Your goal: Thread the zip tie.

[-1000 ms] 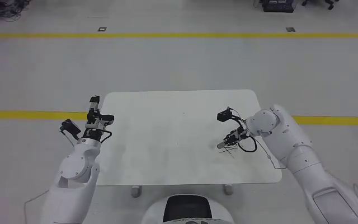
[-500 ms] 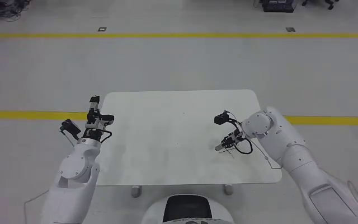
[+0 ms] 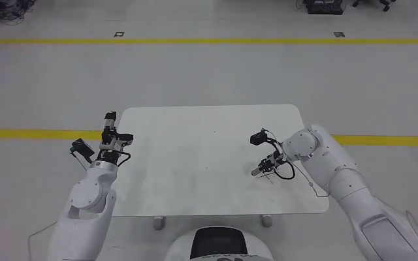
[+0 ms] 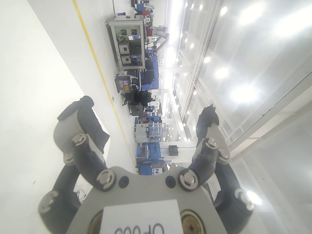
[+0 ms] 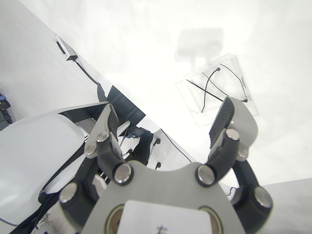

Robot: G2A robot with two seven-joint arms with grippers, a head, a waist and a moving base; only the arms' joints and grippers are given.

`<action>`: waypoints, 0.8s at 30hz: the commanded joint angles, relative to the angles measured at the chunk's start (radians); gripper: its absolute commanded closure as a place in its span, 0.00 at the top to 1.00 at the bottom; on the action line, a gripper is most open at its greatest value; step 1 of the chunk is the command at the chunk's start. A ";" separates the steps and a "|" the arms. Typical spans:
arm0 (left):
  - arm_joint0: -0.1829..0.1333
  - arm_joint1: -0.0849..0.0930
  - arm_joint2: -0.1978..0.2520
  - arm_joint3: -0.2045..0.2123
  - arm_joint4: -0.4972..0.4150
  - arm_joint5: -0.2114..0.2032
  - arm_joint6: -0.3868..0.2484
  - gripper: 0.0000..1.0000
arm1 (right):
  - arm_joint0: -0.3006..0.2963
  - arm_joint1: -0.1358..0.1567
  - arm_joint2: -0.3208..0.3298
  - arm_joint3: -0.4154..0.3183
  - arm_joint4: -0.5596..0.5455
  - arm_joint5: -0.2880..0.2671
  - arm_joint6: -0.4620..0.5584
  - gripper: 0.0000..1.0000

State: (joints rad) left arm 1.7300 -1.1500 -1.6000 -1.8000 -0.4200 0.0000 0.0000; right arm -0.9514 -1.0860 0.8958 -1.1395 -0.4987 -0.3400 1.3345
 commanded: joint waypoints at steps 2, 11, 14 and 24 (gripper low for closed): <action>0.000 0.000 0.000 0.000 0.000 0.000 0.000 1.00 | 0.000 0.000 0.000 0.000 0.000 0.000 0.000 1.00; 0.000 0.000 0.000 0.000 0.000 0.000 0.000 1.00 | 0.000 0.000 0.000 0.000 0.000 0.000 0.000 1.00; 0.000 0.000 0.000 0.000 0.000 0.000 0.000 1.00 | 0.003 0.001 -0.002 0.001 -0.029 0.011 -0.006 1.00; 0.000 0.000 0.000 0.000 0.000 0.000 0.000 1.00 | -0.010 -0.006 -0.069 -0.049 -0.233 0.154 -0.063 1.00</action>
State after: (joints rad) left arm 1.7300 -1.1500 -1.6000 -1.8000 -0.4200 0.0000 0.0000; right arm -0.9617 -1.0912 0.8290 -1.1895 -0.7285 -0.1870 1.2748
